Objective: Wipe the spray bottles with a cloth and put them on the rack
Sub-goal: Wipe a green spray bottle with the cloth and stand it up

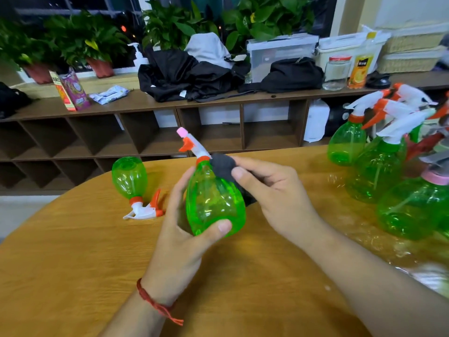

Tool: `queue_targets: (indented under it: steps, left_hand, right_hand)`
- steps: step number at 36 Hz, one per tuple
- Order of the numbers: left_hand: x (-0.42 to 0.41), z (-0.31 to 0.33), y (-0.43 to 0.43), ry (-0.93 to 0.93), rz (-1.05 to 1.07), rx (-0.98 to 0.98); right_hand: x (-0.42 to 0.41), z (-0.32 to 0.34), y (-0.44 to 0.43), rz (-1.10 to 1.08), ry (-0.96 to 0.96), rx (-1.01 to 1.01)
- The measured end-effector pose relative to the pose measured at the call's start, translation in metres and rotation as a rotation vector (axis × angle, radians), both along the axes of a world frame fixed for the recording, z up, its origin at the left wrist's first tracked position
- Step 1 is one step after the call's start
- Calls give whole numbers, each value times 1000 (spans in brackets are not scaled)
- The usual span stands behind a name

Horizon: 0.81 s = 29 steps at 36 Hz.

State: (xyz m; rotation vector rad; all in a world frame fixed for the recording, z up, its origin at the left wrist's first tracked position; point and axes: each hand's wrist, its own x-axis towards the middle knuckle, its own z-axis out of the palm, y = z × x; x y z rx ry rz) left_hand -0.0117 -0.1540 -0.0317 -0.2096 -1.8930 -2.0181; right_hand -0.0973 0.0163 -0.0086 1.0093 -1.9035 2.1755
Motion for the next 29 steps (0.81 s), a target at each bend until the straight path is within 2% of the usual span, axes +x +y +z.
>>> queue_targets:
  steps: [5, 10, 12, 16, 21, 24, 26, 29]
  left_hand:
    - [4, -1, 2, -13, -115, -152]
    - [-3, -5, -6, 37, 39, -523]
    - [-1, -3, -4, 48, 87, -582]
    - [-1, -2, 1, 49, 153, -565]
    - [-6, -4, -11, 15, 201, -356]
    - [-8, 0, -21, 41, 235, -282]
    - [-10, 1, -24, 42, 223, -213]
    - [-10, 0, -20, 36, 166, -116]
  right_hand:
    - [-6, 1, 1, -48, -123, -18]
    - [-5, -1, 3, -47, -121, 28]
    - [-3, -2, 0, -57, -102, 51]
    - [3, -7, -4, -106, 48, 174]
    - [12, -11, -4, -103, 350, 287]
    - [15, -10, -4, -40, 464, 293]
    - [16, -9, -5, -5, 468, 267]
    - [16, -5, -6, 3, 352, 171]
